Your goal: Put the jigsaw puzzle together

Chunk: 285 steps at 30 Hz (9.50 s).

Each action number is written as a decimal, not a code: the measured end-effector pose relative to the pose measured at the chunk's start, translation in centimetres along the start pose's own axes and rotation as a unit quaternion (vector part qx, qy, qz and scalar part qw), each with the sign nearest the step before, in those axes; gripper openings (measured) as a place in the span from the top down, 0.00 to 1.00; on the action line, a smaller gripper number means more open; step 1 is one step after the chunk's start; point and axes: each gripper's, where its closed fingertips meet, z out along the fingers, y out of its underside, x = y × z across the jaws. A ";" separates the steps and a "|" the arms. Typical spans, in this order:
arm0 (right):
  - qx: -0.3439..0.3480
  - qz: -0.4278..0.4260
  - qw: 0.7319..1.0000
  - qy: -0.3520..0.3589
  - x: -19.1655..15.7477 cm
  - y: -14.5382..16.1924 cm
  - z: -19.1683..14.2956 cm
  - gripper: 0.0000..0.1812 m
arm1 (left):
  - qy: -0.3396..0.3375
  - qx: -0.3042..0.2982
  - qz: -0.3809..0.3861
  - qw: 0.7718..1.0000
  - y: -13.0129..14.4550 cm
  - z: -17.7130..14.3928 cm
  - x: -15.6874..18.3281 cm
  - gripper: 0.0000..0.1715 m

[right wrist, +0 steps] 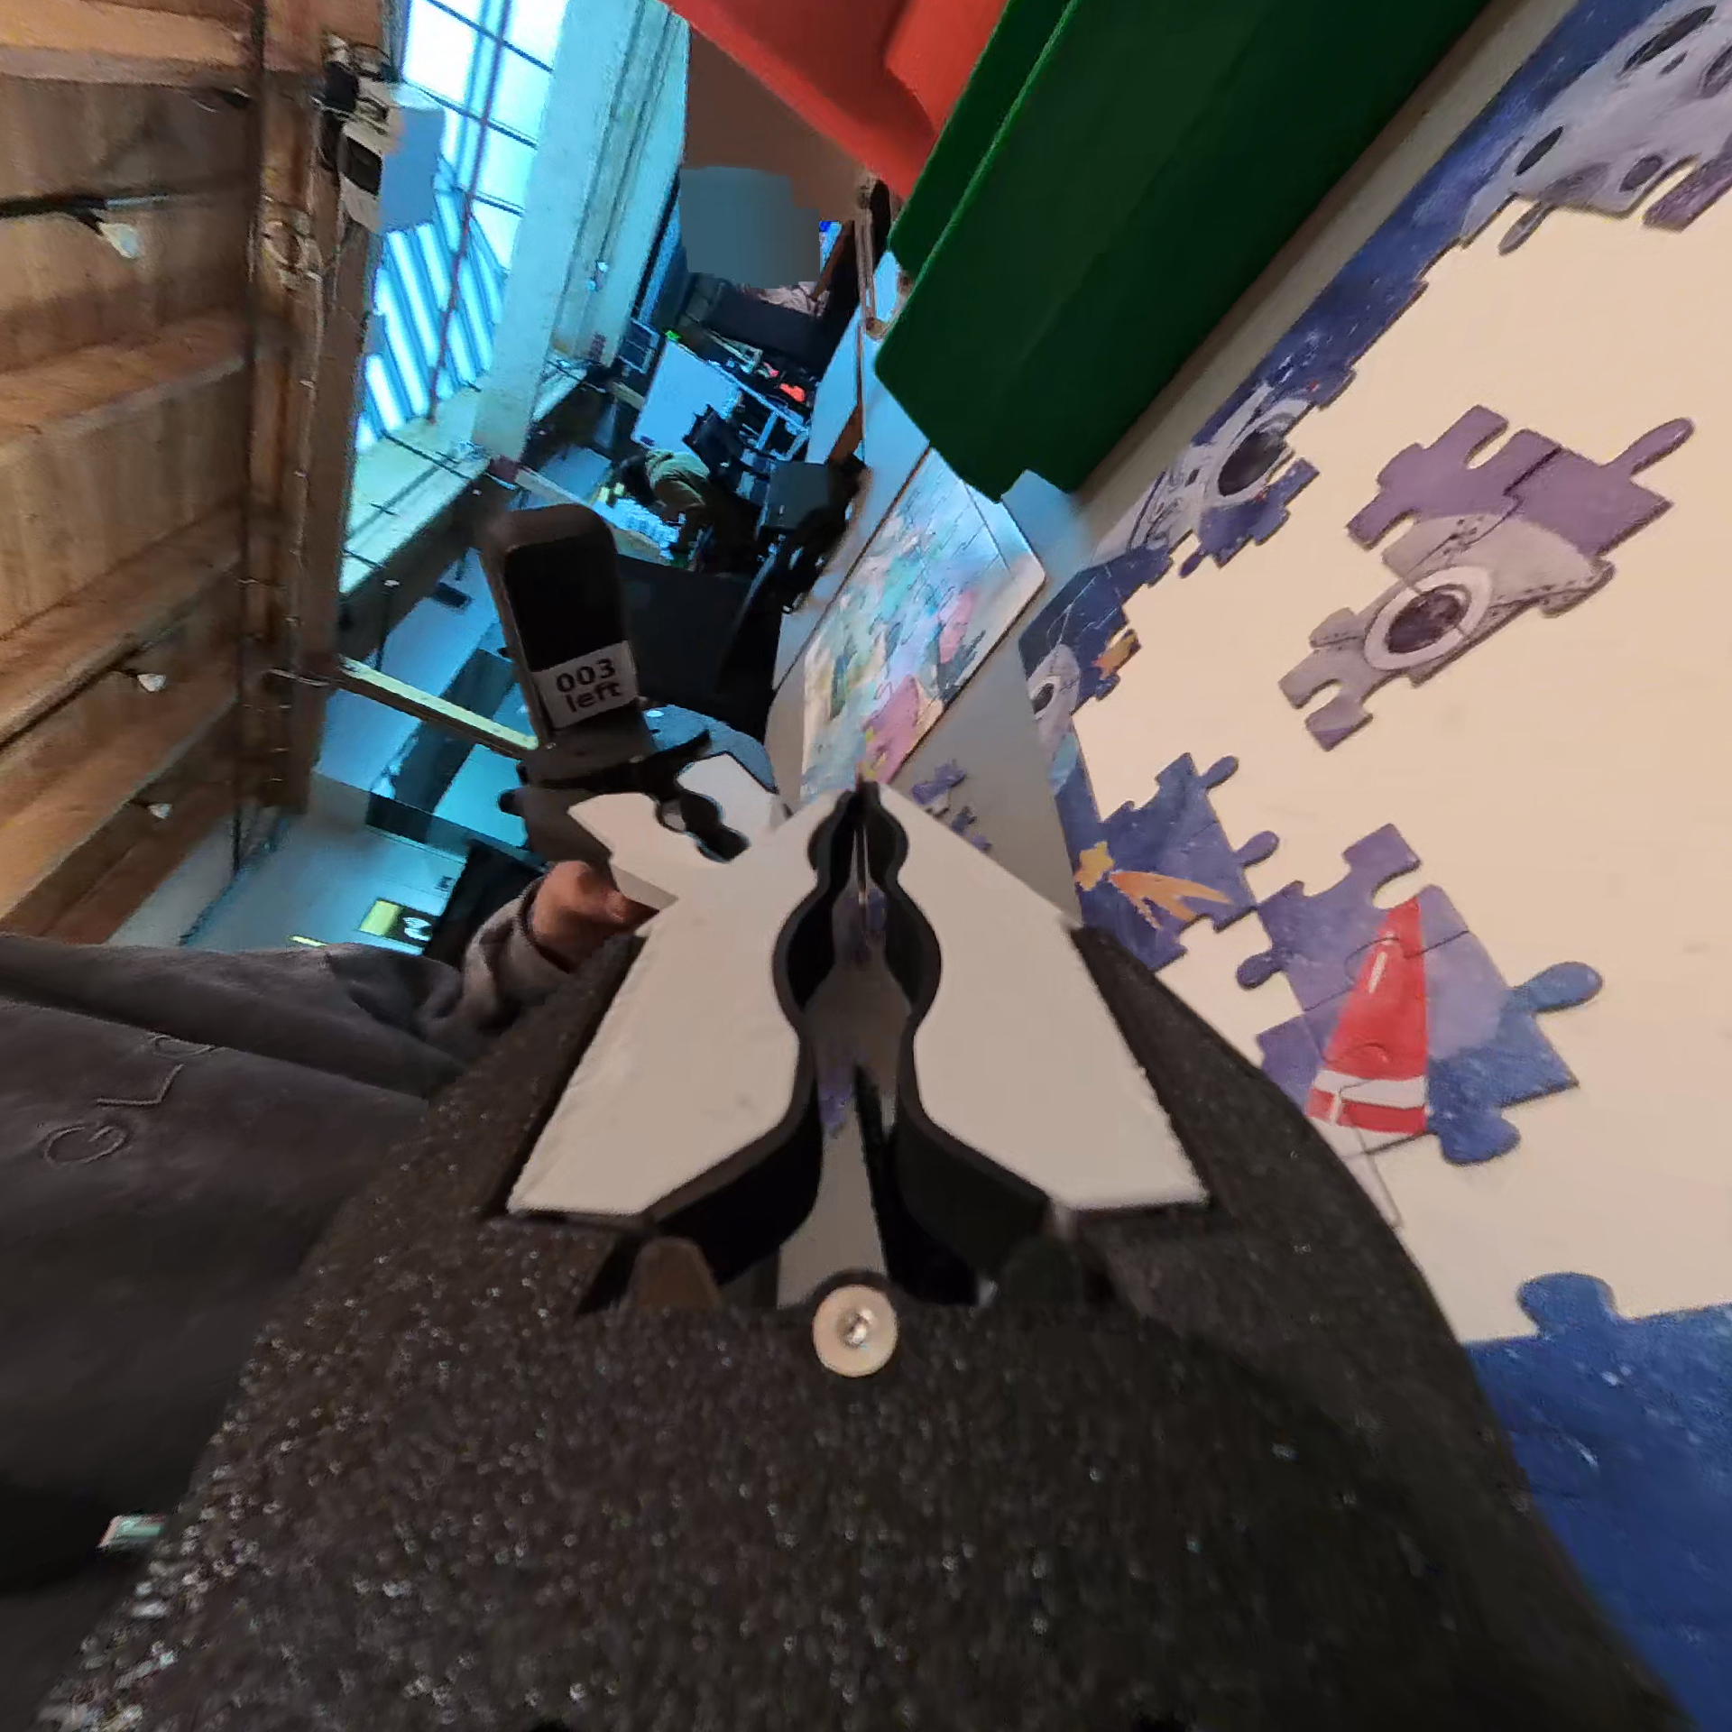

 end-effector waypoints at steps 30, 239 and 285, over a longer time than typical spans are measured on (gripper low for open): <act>0.001 0.028 0.992 -0.121 -3.5 1.0 1.1 0.99 | 0.104 0.083 -0.074 0.988 -3.1 -0.5 2.1 0.99; -0.202 -0.050 0.971 0.117 4.2 -1.1 7.1 0.99 | -0.320 -0.065 0.158 0.932 -4.1 -2.2 -14.1 1.00; -0.198 -0.031 0.962 0.183 10.9 -3.1 -2.4 0.98 | -0.262 -0.150 0.198 0.933 -4.8 3.2 -7.6 0.87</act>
